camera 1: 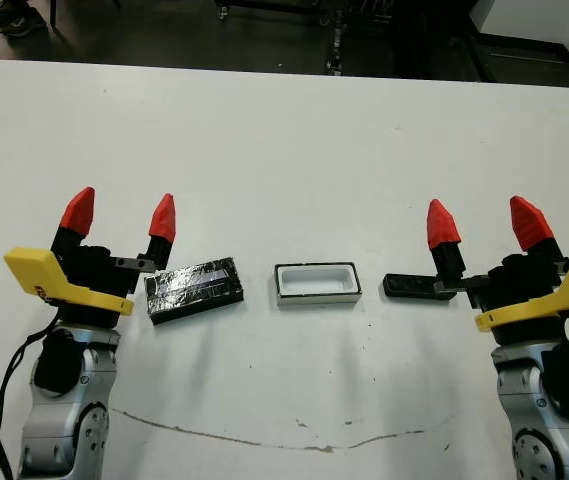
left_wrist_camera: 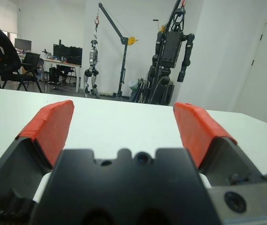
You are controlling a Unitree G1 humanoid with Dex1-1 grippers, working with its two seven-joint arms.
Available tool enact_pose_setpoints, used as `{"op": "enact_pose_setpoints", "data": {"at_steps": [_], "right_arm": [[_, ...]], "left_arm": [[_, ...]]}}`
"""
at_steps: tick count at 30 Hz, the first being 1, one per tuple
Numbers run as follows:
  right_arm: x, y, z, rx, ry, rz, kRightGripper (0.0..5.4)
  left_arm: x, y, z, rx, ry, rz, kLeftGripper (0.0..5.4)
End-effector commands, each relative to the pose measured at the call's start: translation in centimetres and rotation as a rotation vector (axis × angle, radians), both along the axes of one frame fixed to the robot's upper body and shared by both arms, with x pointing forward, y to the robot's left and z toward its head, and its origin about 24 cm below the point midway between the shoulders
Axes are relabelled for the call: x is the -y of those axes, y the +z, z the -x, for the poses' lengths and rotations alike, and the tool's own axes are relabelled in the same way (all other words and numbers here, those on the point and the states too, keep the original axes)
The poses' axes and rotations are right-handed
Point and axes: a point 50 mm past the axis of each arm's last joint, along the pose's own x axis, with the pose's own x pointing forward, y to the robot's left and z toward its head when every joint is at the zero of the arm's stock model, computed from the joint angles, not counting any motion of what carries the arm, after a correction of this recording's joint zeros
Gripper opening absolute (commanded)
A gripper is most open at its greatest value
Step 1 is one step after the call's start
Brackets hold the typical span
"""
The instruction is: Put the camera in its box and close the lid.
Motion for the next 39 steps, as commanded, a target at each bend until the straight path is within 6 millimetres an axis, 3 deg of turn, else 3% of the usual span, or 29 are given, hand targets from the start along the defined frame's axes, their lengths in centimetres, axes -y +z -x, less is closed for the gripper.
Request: {"op": "enact_pose_setpoints", "data": {"at_steps": [1, 15, 22, 28, 34, 39], "right_arm": [[0.3, -0.4, 0.0, -0.019, -0.002, 0.015, 5.40], [0.8, -0.2, 0.1, -0.023, 0.025, 0.052, 5.40], [3.9, 3.3, -2.1, 0.007, 0.127, 0.323, 5.40], [6.5, 6.8, -5.2, -0.033, 0.370, 0.563, 5.40], [6.8, 8.7, -7.0, -0.180, 0.516, 0.890, 5.40], [6.4, 9.0, -7.9, -0.392, 0.713, 1.066, 5.40]], "left_arm": [[-0.1, -0.4, 0.2, -0.027, -0.004, -0.004, 5.39], [0.3, -0.4, 0.4, -0.029, -0.001, -0.008, 5.39], [0.3, -0.4, 0.5, -0.032, 0.002, -0.004, 5.39], [0.4, -0.4, 0.4, -0.028, 0.000, 0.004, 5.39], [0.5, -0.2, 0.5, -0.025, 0.009, -0.009, 5.39], [0.5, -0.2, 0.6, -0.024, 0.011, 0.001, 5.39]]}}
